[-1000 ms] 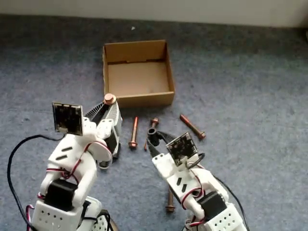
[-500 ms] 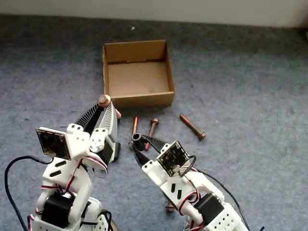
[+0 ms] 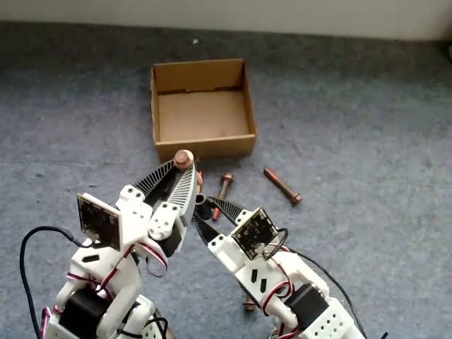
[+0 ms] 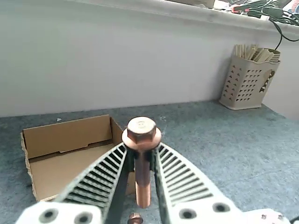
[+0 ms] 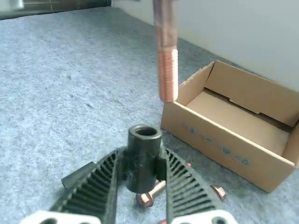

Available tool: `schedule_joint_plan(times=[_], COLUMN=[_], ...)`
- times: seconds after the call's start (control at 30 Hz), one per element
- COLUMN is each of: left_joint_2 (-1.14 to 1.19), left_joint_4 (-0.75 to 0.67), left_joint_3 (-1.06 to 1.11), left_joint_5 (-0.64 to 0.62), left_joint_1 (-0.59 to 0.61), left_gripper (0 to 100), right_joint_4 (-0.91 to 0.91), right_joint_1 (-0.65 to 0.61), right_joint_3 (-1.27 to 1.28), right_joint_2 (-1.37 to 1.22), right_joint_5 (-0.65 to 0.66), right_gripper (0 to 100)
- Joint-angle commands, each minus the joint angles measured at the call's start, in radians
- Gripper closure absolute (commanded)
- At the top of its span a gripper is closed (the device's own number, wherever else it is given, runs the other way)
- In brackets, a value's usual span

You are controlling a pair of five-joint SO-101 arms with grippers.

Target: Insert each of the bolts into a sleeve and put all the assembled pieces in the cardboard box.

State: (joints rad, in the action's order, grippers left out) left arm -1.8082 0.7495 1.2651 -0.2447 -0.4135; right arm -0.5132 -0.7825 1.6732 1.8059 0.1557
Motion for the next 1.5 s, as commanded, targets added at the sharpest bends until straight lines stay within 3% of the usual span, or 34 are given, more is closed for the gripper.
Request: schedule_joint_plan(times=[0.0, 0.67, 0.93, 1.47], left_joint_2=[-0.013, -0.01, -0.008, -0.012], left_joint_4=[0.06, 0.092, 0.086, 0.06], left_joint_3=[-0.076, -0.053, -0.004, 0.005], left_joint_5=[0.021, 0.051, 0.052, 0.048], left_joint_1=[-0.054, -0.062, -0.14, -0.048], left_gripper=[100, 100, 100, 100], right_joint_4=[0.031, 0.031, 0.031, 0.048], right_joint_1=[-0.004, 0.044, 0.044, 0.038], right_joint_3=[0.119, 0.119, 0.117, 0.071], right_joint_2=[0.028, 0.03, 0.03, 0.03], right_joint_5=[0.006, 0.006, 0.006, 0.006], right_gripper=[99.5, 99.5, 99.5, 99.5])
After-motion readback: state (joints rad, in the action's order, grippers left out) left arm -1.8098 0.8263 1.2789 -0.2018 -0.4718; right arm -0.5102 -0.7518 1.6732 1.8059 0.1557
